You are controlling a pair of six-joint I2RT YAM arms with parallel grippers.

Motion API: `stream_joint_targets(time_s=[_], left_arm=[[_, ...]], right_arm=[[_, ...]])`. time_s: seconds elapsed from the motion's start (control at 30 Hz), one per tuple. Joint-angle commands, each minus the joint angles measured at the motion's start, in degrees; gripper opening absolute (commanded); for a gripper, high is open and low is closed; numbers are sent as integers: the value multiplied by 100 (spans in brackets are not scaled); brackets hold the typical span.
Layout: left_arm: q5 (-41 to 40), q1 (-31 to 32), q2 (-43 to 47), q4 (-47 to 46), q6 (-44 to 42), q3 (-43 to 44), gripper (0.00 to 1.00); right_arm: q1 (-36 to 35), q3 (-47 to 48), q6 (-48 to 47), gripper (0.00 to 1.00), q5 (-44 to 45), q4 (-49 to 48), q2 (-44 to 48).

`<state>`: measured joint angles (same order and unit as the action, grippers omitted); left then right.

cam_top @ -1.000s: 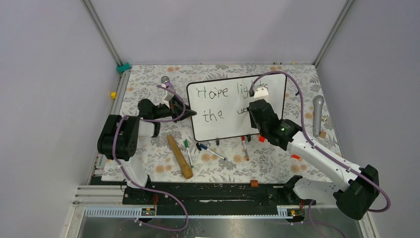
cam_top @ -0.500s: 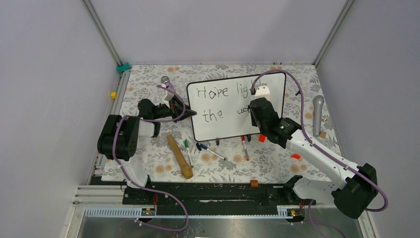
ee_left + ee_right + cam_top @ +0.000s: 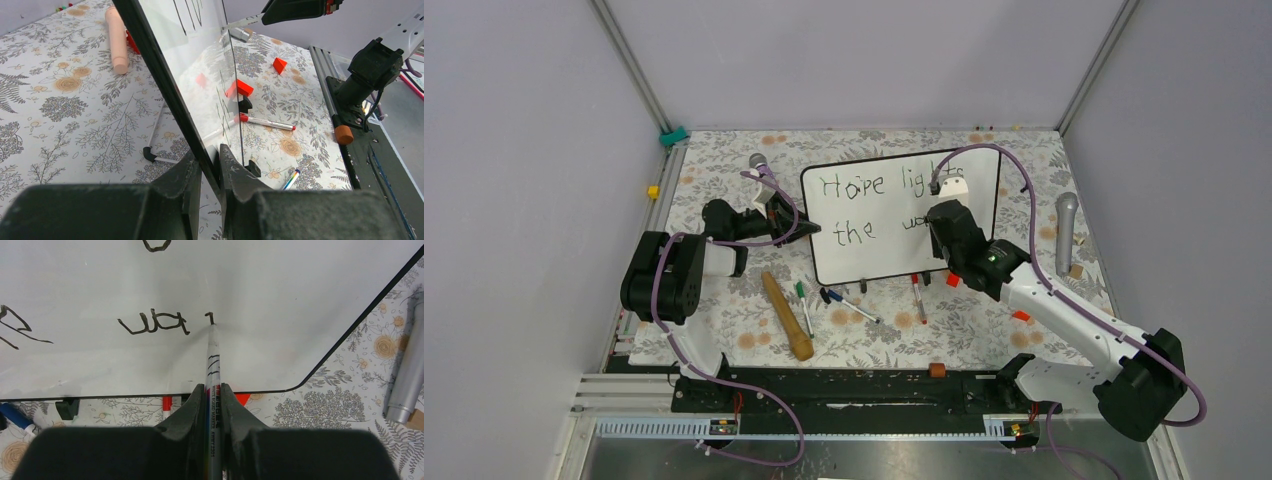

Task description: Write a sentence on the whiteboard

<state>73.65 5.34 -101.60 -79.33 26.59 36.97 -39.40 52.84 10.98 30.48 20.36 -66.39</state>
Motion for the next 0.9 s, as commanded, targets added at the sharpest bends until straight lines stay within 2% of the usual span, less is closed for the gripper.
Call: stream_joint_targets(time_s=[0.0, 0.53, 0.87], left_arm=[[100, -9, 53, -504, -787, -21, 0], [89, -9, 48, -503, -778, -13, 0], [85, -11, 53, -505, -778, -11, 0]], right_arm=[[102, 129, 50, 0, 171, -40, 47], [208, 529, -52, 0, 167, -91, -85], [224, 294, 52, 0, 20, -42, -59]])
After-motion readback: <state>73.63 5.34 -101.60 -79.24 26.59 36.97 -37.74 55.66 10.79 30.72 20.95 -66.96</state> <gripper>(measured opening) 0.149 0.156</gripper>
